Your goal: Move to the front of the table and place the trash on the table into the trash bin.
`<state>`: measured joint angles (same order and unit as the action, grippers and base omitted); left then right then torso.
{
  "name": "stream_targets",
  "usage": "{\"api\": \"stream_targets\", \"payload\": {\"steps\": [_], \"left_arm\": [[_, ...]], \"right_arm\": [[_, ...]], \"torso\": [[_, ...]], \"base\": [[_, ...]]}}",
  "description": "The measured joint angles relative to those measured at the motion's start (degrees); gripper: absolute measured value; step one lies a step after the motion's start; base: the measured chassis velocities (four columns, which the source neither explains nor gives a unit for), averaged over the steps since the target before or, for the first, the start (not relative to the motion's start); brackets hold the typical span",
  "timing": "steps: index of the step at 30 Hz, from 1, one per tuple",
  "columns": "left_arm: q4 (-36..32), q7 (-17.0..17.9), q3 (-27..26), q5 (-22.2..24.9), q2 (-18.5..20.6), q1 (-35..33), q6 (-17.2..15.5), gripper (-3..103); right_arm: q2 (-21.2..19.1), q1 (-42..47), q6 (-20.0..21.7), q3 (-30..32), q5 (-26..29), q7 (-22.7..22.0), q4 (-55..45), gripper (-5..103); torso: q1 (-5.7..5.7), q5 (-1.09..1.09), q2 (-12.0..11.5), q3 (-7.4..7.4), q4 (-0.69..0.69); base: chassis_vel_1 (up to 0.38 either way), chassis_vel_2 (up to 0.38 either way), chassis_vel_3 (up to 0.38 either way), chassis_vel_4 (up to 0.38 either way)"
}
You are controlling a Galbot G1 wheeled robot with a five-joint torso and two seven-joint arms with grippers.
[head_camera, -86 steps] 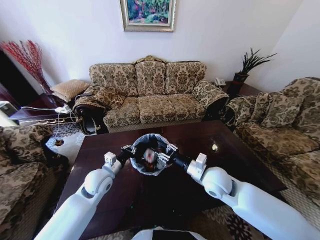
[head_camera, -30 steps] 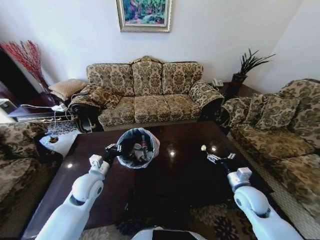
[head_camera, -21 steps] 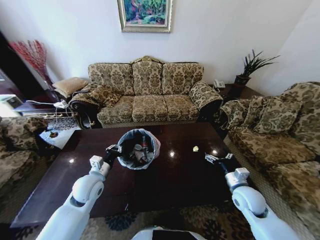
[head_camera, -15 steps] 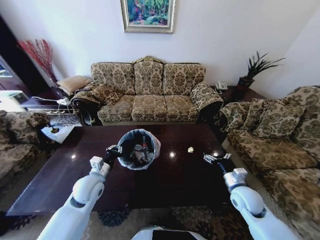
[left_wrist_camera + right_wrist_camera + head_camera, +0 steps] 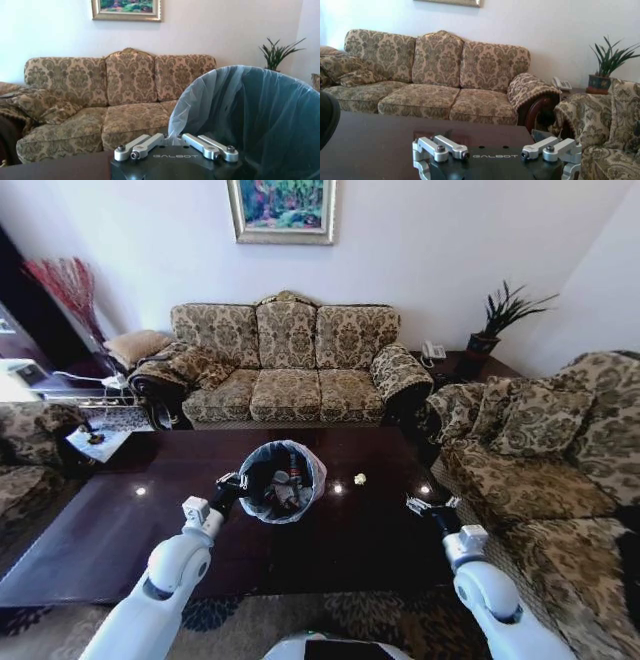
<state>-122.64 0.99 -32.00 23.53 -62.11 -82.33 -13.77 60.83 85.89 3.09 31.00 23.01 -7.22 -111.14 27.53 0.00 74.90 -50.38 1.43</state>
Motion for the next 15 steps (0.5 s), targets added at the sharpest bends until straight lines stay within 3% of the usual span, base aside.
{"api": "stream_targets", "payload": {"steps": [8,15], "left_arm": [[-0.56,-0.39,0.04,-0.45,-0.16,-0.73,0.32,0],[-1.2,-0.44,-0.25,-0.83,-0.34,-1.29,0.54,0]], "right_arm": [[0.46,0.75,-0.76,0.09,-1.14,0.52,0.14,100],[1.14,1.54,-1.98,-0.57,-1.81,1.75,0.43,100]], "torso": [[-0.01,-0.01,0.01,0.0,-0.06],[0.04,0.0,-0.01,-0.01,-0.04]], "base": [[-0.099,0.06,0.066,-0.075],[-0.171,0.162,0.162,-0.158]]}}
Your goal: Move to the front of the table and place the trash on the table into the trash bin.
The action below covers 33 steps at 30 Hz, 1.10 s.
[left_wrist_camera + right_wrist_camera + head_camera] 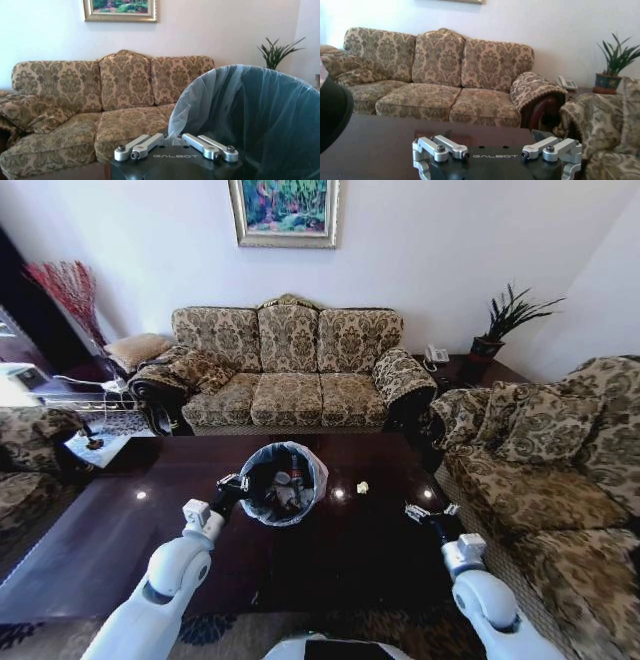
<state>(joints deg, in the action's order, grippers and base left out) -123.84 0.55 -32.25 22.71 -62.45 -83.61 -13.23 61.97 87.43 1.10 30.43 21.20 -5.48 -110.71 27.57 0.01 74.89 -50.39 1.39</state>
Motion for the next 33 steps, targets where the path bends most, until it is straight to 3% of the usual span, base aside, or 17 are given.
{"api": "stream_targets", "payload": {"steps": [5,14,19,23,27,33], "left_arm": [[-0.42,0.07,-0.2,-0.3,-0.09,-0.59,0.05,0],[-1.8,0.7,-2.39,0.06,0.65,-2.48,-0.29,0],[-2.07,1.06,-3.44,0.81,1.36,-2.75,-0.63,0],[-1.06,1.25,-3.19,1.75,1.85,-1.37,-1.23,0],[-0.22,1.68,-3.57,1.91,2.01,-1.41,-1.23,0],[0.28,1.65,-4.96,2.47,2.66,-1.37,-1.19,0]], "right_arm": [[0.35,-1.61,-1.47,-2.82,0.28,0.43,4.4,100],[2.96,-15.36,-6.27,-14.02,0.56,3.43,23.34,100],[3.67,-19.01,-6.74,-15.51,2.63,5.6,28.54,100],[4.18,-23.7,-6.87,-17.05,5.82,8.62,35.71,100],[4.93,-27.81,-7.53,-18.36,6.8,10.97,41.09,100],[5.97,-32.92,-8.0,-20.13,7.25,13.7,48.11,100]], "torso": [[0.06,0.01,-0.02,-0.02,0.01],[-0.1,-0.01,0.02,0.02,0.02],[-0.04,-0.01,0.01,0.0,0.04],[0.02,0.01,0.0,-0.01,-0.07],[-0.03,-0.01,0.0,0.0,0.04],[-0.03,0.01,0.0,0.0,-0.01]], "base": [[-0.096,0.116,0.091,-0.121],[0.0,0.0,-0.003,0.009],[0.0,0.0,0.0,0.0],[0.0,0.0,0.0,0.0],[0.0,0.0,0.0,0.0],[0.0,0.0,0.0,0.0]]}}
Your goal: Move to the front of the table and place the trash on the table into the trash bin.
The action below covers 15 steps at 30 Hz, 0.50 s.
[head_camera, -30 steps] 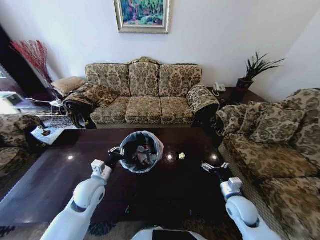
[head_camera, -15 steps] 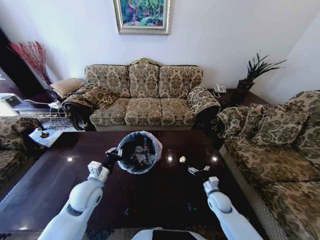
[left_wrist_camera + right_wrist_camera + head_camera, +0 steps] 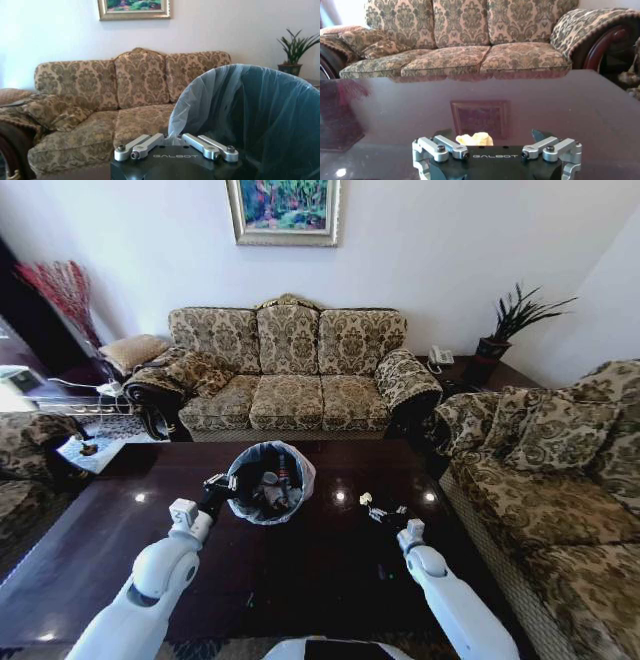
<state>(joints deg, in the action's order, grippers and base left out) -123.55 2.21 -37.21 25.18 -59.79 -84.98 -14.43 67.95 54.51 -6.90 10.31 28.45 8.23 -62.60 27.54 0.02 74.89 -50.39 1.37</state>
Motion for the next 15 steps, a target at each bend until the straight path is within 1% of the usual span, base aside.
{"api": "stream_targets", "payload": {"steps": [2,5,7,11,15], "left_arm": [[0.0,0.01,-1.18,0.14,0.01,-0.45,0.0,0],[-0.01,0.02,-1.98,0.24,-0.02,-0.73,0.0,0],[-0.02,-0.01,-2.28,0.33,-0.24,-0.74,0.0,0],[-0.02,-0.03,-2.31,0.36,-0.42,-0.61,-0.02,0],[0.21,-0.04,-2.32,0.38,-0.45,-0.33,-0.05,0]], "right_arm": [[0.78,-2.54,-0.35,-0.8,-0.53,0.93,4.0,100],[1.51,-4.62,-1.11,-1.38,-1.33,2.05,7.43,100],[2.32,-6.44,-1.65,-2.04,-2.32,2.93,10.1,100],[2.96,-7.97,-2.33,-2.56,-3.64,3.89,12.19,100],[3.35,-8.88,-2.44,-3.07,-4.33,4.67,13.37,100]], "torso": [[0.01,-0.02,0.0,0.0,0.04],[0.02,-0.01,0.0,0.0,0.03],[0.01,0.0,0.0,0.0,0.0],[0.01,0.0,0.0,0.0,0.02],[0.01,-0.01,0.0,0.0,0.0]], "base": [[0.0,0.0,0.0,0.0],[0.0,0.0,0.0,0.0],[0.0,0.0,0.0,0.0],[0.0,0.0,0.0,0.0],[0.0,0.0,0.0,0.0]]}}
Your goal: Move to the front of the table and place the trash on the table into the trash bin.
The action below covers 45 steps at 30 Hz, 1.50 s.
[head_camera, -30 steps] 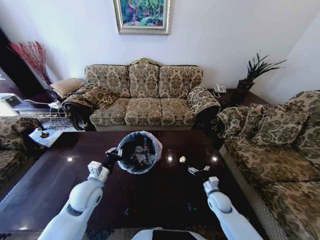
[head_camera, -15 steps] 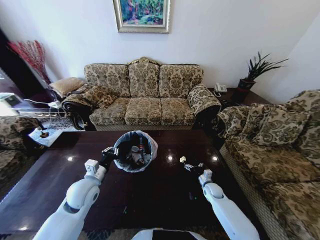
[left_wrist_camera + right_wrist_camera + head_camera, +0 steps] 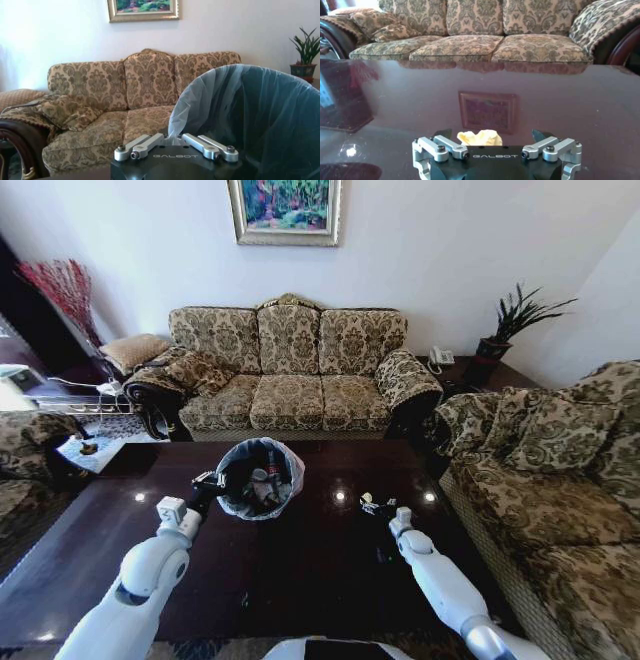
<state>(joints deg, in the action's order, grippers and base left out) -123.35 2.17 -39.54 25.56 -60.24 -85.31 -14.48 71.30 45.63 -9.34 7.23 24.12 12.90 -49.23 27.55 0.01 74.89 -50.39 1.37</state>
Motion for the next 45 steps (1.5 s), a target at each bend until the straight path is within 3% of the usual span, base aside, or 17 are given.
{"api": "stream_targets", "payload": {"steps": [5,6,8,12,14,17,19,20,22,26,28,31,33,35,38,41,45], "left_arm": [[0.27,0.05,0.04,0.21,-0.1,0.49,-0.02,0],[0.27,0.07,0.05,0.41,-0.09,0.58,-0.02,0],[0.27,0.08,0.05,0.51,-0.04,0.65,-0.02,0],[0.14,0.2,-0.39,1.2,0.46,0.91,-0.02,0],[0.12,0.27,-0.42,1.28,0.49,0.94,-0.01,0],[0.03,0.69,-0.52,1.76,0.91,1.21,0.22,0],[0.0,0.7,-0.52,1.84,0.96,1.23,0.22,0],[-0.15,0.81,-0.51,2.13,1.01,1.35,0.22,0],[-0.2,0.87,-0.5,2.18,1.03,1.39,0.22,0],[-0.26,0.94,-0.27,2.32,1.12,1.54,0.23,0],[-0.27,0.94,-0.23,2.32,1.12,1.56,0.23,0],[-0.32,0.93,0.02,2.32,1.2,1.62,0.23,0],[-0.34,0.91,0.1,2.32,1.23,1.64,0.23,0],[-0.47,0.84,0.47,2.29,1.37,1.75,0.23,0],[-0.48,0.79,0.76,2.28,1.5,1.84,0.23,0],[-0.41,0.44,1.47,2.44,2.31,2.38,0.03,0],[0.19,-0.2,2.08,2.86,3.65,2.93,0.1,0]], "right_arm": [[1.36,-0.91,-0.09,-0.28,-1.7,0.42,1.76,101],[1.9,-1.1,-0.12,-0.28,-2.13,0.4,2.1,95],[2.22,-1.19,-0.12,-0.28,-2.34,0.35,2.26,95],[3.24,-1.58,-0.46,0.04,-3.18,-0.16,3.2,74],[3.31,-1.58,-0.53,0.08,-3.2,-0.2,3.26,74],[3.33,-1.04,-0.38,0.4,-3.24,-0.56,3.04,58],[3.32,-0.95,-0.35,0.44,-3.26,-0.58,3.03,58],[3.3,-0.69,-0.25,0.68,-3.34,-0.62,2.91,47],[3.29,-0.63,-0.24,0.73,-3.35,-0.64,2.87,47],[3.14,0.13,-0.13,1.11,-3.39,-0.84,2.2,25],[3.11,0.3,-0.14,1.13,-3.4,-0.99,2.03,25],[2.67,1.26,-0.14,1.4,-3.31,-1.9,0.13,9],[2.52,1.52,-0.14,1.53,-3.23,-2.26,-0.57,4],[1.45,3.05,-0.28,1.99,-2.42,-4.33,-4.92,-2],[0.42,4.34,-0.4,2.2,-1.55,-5.84,-8.89,-2],[-4.23,8.9,0.11,3.21,0.48,-9.11,-23.4,-2],[-8.45,11.99,1.04,4.54,1.91,-10.15,-35.92,-2]], "torso": [[0.0,0.0,0.0,0.0,0.01],[0.0,0.0,0.0,0.0,0.01],[0.0,-0.01,0.0,0.0,0.01],[0.0,0.0,0.0,0.0,0.01],[0.0,-0.01,0.0,0.01,0.01],[0.0,0.0,0.0,0.01,0.01],[0.0,-0.01,0.0,0.0,0.0],[0.0,0.0,0.0,0.01,0.01],[0.0,0.0,0.0,0.01,0.01],[0.0,0.0,0.0,0.01,0.01],[0.0,-0.01,0.0,0.01,0.01],[0.0,-0.01,0.0,0.01,0.01],[0.0,-0.01,0.0,0.01,0.01],[0.0,-0.02,0.0,0.0,0.02],[0.0,-0.02,0.0,0.01,0.01],[0.0,-0.02,0.0,0.01,0.01],[-0.01,0.0,0.01,0.01,-0.02]], "base": [[0.0,0.0,0.0,0.0],[0.0,0.0,0.0,0.0],[0.0,0.0,0.0,0.0],[0.0,0.0,0.0,0.0],[0.0,0.0,0.0,0.0],[0.0,0.0,0.0,0.0],[0.0,0.0,0.0,0.0],[0.0,0.0,0.0,0.0],[0.0,0.0,0.0,0.0],[0.0,0.0,0.0,0.0],[0.0,0.0,0.0,0.0],[0.0,0.0,0.0,0.0],[0.0,0.0,0.0,0.0],[0.0,0.0,0.0,0.0],[0.0,0.0,0.0,0.0],[0.0,0.0,0.0,0.0],[0.0,0.0,0.0,0.0]]}}
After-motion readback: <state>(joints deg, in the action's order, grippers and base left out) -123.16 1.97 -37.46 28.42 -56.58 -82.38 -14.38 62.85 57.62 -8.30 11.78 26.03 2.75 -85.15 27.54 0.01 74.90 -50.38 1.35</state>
